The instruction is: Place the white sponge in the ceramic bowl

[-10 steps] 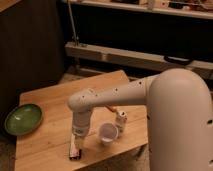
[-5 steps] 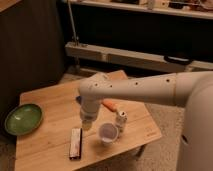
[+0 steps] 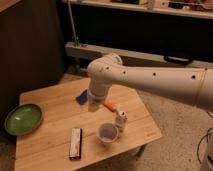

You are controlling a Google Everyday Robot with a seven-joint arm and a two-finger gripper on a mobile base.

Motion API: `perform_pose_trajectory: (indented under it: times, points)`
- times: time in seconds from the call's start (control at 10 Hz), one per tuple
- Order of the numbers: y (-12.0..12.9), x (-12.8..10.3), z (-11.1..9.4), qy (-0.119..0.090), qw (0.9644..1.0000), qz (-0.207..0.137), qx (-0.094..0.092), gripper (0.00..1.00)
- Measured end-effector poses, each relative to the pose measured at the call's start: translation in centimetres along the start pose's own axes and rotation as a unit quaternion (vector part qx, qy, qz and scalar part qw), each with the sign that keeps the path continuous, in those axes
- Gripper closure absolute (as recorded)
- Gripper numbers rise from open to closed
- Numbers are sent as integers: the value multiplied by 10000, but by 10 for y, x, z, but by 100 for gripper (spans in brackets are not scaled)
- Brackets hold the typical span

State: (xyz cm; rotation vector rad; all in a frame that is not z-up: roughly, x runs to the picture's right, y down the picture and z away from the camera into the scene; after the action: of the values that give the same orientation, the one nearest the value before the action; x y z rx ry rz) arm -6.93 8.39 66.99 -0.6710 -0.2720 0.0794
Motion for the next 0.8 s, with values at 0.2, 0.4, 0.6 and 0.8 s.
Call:
perform_pose_trajectory:
  times: [0.2,0.4,0.6,0.8]
  points:
    - [0,1,0,-1,10000,6,2,97]
    - [0,1,0,2,10000,2,8,97]
    - [-4,11,-1,46,9997,193,170,97]
    - [-19,54,-2,13,9976,581,382,97]
